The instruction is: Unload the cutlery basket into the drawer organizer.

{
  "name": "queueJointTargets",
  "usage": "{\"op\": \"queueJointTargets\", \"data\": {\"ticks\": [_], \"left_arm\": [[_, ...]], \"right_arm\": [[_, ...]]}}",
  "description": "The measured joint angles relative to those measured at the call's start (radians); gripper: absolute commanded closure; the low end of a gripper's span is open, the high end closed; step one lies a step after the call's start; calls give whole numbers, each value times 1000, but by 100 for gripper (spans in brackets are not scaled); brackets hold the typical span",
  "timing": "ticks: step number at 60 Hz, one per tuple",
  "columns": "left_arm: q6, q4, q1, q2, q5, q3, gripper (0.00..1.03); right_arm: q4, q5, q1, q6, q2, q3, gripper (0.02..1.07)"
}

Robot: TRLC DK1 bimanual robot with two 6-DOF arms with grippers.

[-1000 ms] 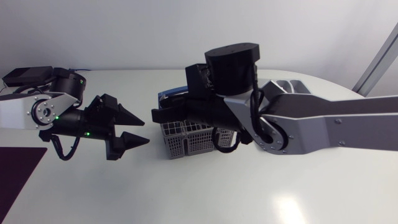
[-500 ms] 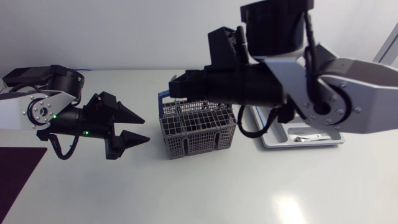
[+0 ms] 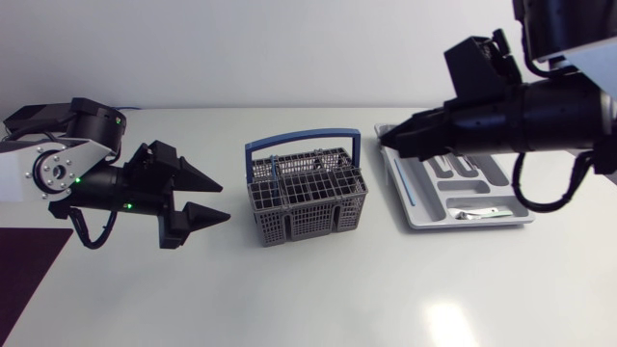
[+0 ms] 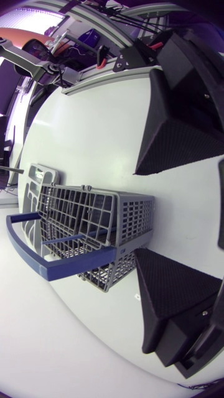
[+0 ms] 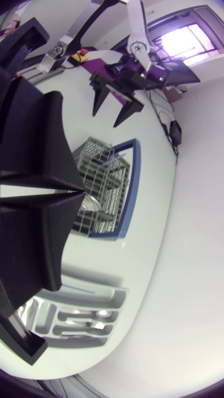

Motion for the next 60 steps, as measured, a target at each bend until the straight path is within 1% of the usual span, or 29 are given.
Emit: {"op": "queueJointTargets", "data": {"ticks": [6,10,16,23,28,34,41,54,60], "left_arm": [[-4,-13,0,-17,0,0,5],[-12,-17,-3,-27,0,0,5],[-20,-18,-18,-37,0,0,5],[-26,-19,-31,-40,0,0,5],[-26,-19,-32,-42,0,0,5],[-26,-20,-32,-45,0,0,5],[-26,-24,-32,-53,0,0,5],[-27,-24,-32,-57,0,0,5],[-30,-24,-38,-57,0,0,5]], "right_arm": [[-49,0,-103,-129,-41,-51,99],[-55,0,-169,-214,-50,-84,99],[-44,0,-272,-338,-40,-135,99],[-4,3,-380,-476,8,-179,99],[44,11,-440,-557,63,-192,99],[115,59,-488,-634,134,-198,99],[180,109,-518,-701,216,-207,99],[370,215,-555,-815,367,-246,99],[429,259,-579,-851,441,-250,99]]}}
